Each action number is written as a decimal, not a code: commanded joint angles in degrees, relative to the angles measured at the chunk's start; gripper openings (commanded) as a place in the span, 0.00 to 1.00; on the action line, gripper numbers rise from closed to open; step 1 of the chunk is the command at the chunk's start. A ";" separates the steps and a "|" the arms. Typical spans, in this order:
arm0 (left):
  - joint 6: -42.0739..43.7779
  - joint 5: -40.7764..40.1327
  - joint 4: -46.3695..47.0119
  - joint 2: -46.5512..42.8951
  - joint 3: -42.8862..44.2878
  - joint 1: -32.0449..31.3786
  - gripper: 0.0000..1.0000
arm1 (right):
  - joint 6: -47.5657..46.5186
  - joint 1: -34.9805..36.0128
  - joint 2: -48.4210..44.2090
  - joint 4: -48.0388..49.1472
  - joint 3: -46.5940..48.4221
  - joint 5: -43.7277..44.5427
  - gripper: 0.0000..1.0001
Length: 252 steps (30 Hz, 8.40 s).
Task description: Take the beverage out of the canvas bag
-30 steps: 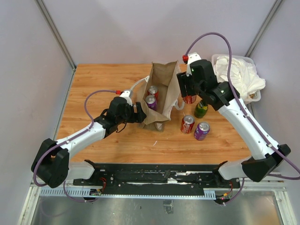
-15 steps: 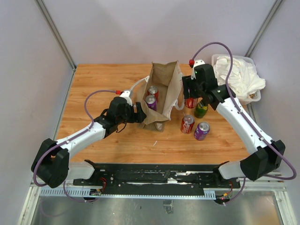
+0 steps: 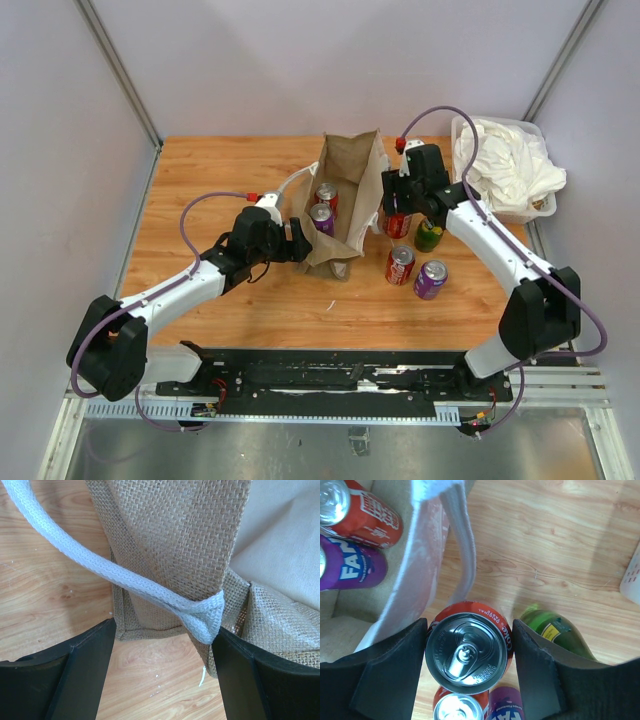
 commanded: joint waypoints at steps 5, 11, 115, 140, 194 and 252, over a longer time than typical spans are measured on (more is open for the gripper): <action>1.28 -0.94 -4.59 -0.11 -1.49 -0.82 0.81 | 0.34 -1.63 4.36 6.63 -1.53 -0.55 0.01; 1.29 -0.83 -4.67 -0.05 -1.83 -0.82 0.81 | 0.68 -2.20 7.50 7.68 -2.45 -1.66 0.01; 0.64 -0.03 -3.57 -0.50 -2.66 -0.82 0.81 | 11.32 11.96 50.16 -14.48 53.00 3.11 0.84; 0.99 -0.24 -3.59 0.08 -1.84 -0.82 0.81 | 8.37 12.68 44.78 -14.62 40.87 4.63 0.72; 1.35 -0.68 -3.66 0.31 -1.01 -0.82 0.81 | -7.10 16.76 11.85 -7.25 38.21 7.21 0.01; 2.31 -4.78 -6.93 0.07 0.86 -0.82 0.83 | 6.27 16.23 2.82 2.15 -8.65 6.63 0.01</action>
